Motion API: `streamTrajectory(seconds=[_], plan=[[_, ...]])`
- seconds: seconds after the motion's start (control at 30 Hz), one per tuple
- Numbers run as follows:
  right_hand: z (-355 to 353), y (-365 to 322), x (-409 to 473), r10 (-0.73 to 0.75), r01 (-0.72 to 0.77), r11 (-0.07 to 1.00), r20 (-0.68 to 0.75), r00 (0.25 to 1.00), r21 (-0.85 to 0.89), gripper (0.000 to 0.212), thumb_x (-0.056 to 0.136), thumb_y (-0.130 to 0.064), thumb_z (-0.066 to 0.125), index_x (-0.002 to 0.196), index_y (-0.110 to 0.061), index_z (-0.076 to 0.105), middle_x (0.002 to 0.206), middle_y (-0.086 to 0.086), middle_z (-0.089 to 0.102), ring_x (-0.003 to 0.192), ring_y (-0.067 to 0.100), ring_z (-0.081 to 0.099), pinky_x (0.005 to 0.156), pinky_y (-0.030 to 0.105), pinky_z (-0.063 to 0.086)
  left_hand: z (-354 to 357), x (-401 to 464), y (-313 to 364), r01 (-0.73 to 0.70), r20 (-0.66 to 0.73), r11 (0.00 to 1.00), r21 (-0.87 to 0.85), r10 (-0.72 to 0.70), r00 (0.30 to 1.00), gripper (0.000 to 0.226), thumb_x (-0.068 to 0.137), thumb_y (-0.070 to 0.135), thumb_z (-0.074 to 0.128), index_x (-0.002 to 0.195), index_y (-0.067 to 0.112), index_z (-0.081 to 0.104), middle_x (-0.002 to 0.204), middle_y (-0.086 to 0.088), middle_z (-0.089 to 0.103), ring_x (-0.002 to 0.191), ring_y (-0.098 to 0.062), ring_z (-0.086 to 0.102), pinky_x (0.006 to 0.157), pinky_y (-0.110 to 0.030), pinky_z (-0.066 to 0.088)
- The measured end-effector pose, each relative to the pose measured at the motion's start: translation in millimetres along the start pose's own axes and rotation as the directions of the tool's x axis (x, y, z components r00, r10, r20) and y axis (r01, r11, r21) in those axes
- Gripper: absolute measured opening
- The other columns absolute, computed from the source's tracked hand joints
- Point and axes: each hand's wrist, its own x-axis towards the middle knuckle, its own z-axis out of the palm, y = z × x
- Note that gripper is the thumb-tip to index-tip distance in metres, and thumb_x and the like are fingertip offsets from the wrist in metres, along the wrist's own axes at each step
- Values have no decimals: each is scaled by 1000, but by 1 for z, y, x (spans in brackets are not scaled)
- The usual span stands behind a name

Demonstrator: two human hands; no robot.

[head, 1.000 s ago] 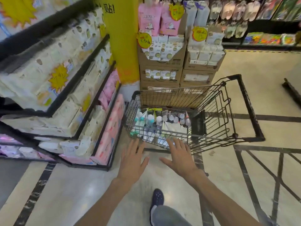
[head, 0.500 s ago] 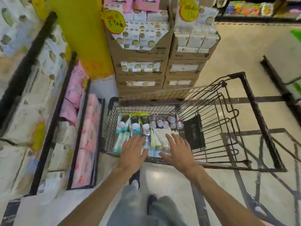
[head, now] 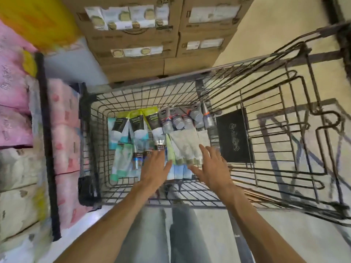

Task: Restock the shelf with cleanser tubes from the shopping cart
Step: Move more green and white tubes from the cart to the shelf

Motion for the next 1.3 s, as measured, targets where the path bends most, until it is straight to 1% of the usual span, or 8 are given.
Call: streamTrajectory(seconds=[0.2,0.4,0.6,0.77,0.83,0.97,1.07,1.3], plan=[[35,15,39,10,-11,999,42,999,34,84,95,-69,49,161,-24,23,161,4,35,146,26,36,116,47,30,61,72,-13,149,46,974,-172,-143,989,55,107,36,50,154,8,40,158,-15,43,144,-32,41,116,-42,38],[61,23,59,-2,-2,996,46,999,87,82,94,-62,56,160,-21,28,157,3,39,143,26,38,112,45,29,97,112,-13,221,-144,962,-159,-244,959,37,103,34,57,125,5,55,124,-15,61,114,-34,60,90,-45,49],[76,21,67,6,-19,984,74,997,176,80,94,-59,59,158,-20,32,153,4,43,136,27,45,109,44,38,106,124,-1,341,-226,927,-153,-369,901,44,98,40,67,120,3,57,118,-17,60,109,-33,62,82,-44,53],[81,19,70,15,-30,975,71,997,219,78,94,-58,60,157,-20,33,155,4,42,137,26,45,111,45,40,100,118,6,312,-269,917,-250,-375,887,23,97,22,68,112,5,63,113,-11,60,105,-26,60,75,-32,49],[82,17,71,14,-32,969,73,997,243,77,95,-58,59,157,-20,33,155,4,43,137,26,46,111,45,42,101,110,5,258,-307,935,-244,-327,894,17,95,17,70,107,7,65,113,-9,58,107,-25,57,79,-35,54],[83,16,77,11,-35,954,80,997,299,76,95,-58,57,156,-20,35,152,3,45,135,26,47,108,47,43,106,114,-1,236,-249,953,-189,-279,928,49,93,30,74,130,7,52,128,-13,51,120,-29,51,96,-40,50],[85,19,81,10,-36,948,82,997,316,74,95,-59,56,156,-21,35,152,3,44,135,26,47,109,48,44,109,123,2,292,-265,944,-151,-324,909,59,93,31,75,140,9,47,129,-12,51,121,-31,52,94,-45,53],[92,31,82,41,-75,949,115,992,305,71,98,-54,57,156,-20,35,155,4,42,137,28,46,110,49,42,110,135,13,336,-321,906,-257,-408,854,42,84,-2,74,122,6,58,125,-13,58,118,-30,52,94,-42,51]])
